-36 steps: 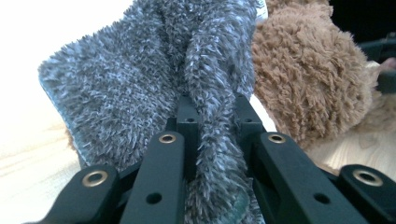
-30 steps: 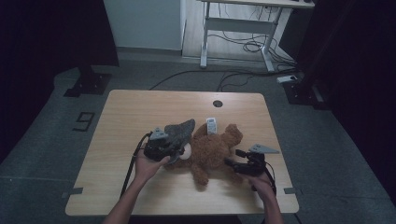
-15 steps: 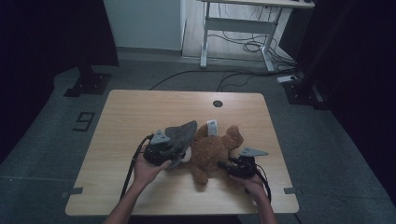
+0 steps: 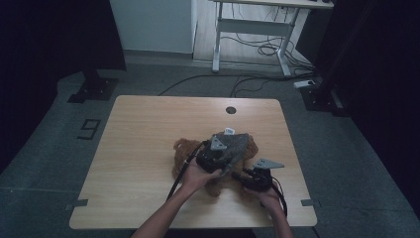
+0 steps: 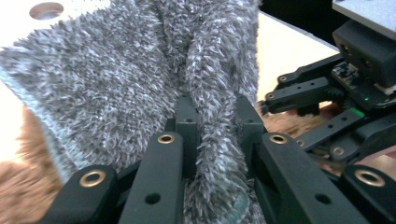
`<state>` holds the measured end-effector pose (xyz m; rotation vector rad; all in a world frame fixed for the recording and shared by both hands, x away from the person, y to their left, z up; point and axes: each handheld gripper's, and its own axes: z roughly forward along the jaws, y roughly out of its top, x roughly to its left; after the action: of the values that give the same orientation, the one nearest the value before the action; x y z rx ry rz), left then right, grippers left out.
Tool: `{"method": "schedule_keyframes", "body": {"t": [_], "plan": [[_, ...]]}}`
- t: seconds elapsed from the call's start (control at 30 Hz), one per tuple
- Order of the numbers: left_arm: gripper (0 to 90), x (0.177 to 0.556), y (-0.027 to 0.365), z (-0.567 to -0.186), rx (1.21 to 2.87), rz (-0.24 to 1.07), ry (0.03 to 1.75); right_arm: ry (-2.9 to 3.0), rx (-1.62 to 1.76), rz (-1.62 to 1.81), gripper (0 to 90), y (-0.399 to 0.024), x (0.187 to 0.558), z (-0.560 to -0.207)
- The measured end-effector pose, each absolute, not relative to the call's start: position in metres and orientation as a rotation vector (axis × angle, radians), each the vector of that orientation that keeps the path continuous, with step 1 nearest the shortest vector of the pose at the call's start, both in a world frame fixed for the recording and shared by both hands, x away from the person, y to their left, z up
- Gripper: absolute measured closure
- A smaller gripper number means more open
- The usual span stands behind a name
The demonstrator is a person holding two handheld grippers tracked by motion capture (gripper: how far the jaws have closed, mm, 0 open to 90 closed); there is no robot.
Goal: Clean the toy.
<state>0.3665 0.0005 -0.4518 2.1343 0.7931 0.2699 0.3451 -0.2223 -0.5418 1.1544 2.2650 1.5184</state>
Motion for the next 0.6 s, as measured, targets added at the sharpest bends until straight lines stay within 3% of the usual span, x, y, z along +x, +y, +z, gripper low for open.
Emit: {"method": "schedule_keyframes", "body": {"t": [0.13, 0.37, 0.6], "plan": [[77.1, 0.369, 0.034, -0.449, 2.159, 0.401, 0.869, 2.270, 1.151, 1.513, 61.5, -0.222, 0.345, -0.541], [77.6, 0.366, 0.066, -0.440, 2.103, 0.429, 0.883, 2.278, 1.141, 1.515, 61.6, -0.221, 0.346, -0.541], [78.0, 0.373, 0.128, -0.444, 2.017, 0.462, 1.038, 2.277, 1.149, 1.520, 61.5, -0.221, 0.346, -0.542]]}}
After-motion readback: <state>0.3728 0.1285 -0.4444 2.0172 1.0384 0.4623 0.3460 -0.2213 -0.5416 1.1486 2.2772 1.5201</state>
